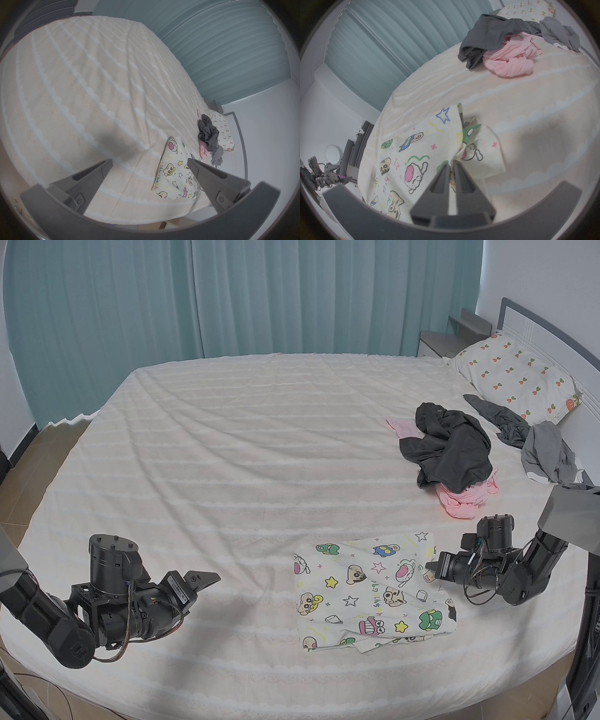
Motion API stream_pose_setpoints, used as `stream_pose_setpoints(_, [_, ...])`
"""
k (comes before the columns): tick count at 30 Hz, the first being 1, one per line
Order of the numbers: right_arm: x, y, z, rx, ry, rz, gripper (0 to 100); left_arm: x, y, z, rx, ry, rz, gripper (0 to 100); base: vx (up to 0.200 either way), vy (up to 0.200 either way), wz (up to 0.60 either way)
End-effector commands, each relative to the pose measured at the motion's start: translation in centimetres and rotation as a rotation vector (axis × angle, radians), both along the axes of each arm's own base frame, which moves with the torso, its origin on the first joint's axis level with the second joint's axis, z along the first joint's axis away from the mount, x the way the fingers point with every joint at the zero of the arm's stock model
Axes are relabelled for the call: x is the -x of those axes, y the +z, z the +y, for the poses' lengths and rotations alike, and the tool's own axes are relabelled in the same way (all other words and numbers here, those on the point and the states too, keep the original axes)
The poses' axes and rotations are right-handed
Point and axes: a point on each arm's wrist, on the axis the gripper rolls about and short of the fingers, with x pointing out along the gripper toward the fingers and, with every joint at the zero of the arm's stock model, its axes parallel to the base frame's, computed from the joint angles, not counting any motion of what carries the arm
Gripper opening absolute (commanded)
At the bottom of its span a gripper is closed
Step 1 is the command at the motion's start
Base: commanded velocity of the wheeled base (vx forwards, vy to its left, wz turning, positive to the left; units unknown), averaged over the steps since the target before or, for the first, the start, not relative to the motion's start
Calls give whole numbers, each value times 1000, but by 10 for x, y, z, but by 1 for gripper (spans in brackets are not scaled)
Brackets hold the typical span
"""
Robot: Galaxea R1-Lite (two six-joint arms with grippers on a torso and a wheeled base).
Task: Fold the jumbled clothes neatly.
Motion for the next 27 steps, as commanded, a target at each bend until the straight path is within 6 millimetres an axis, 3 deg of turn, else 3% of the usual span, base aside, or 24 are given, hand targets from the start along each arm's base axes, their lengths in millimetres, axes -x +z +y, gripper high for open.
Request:
stream_pose_setpoints(1, [-1, 3, -6, 1, -22, -14, 0, 0, -1, 0, 0, 1, 2, 100, 0, 0, 0])
stream_pose_setpoints(13, [-3, 15, -33, -7, -95, -76, 0, -1, 0, 0, 2, 1, -4, 100, 0, 0, 0])
stream_pose_setpoints(24, [-1, 8, -27, -2, -72, -58, 0, -3, -6, -2, -3, -4, 11, 100, 0, 0, 0])
stream_pose_setpoints(25, [0, 9, -27, 1, -70, -61, 100, -5, -4, -6, 3, -18, -5, 100, 0, 0, 0])
stream_pose_setpoints(27, [0, 9, -28, 1, -72, -61, 100, -6, -3, -9, 6, -27, -12, 100, 0, 0, 0])
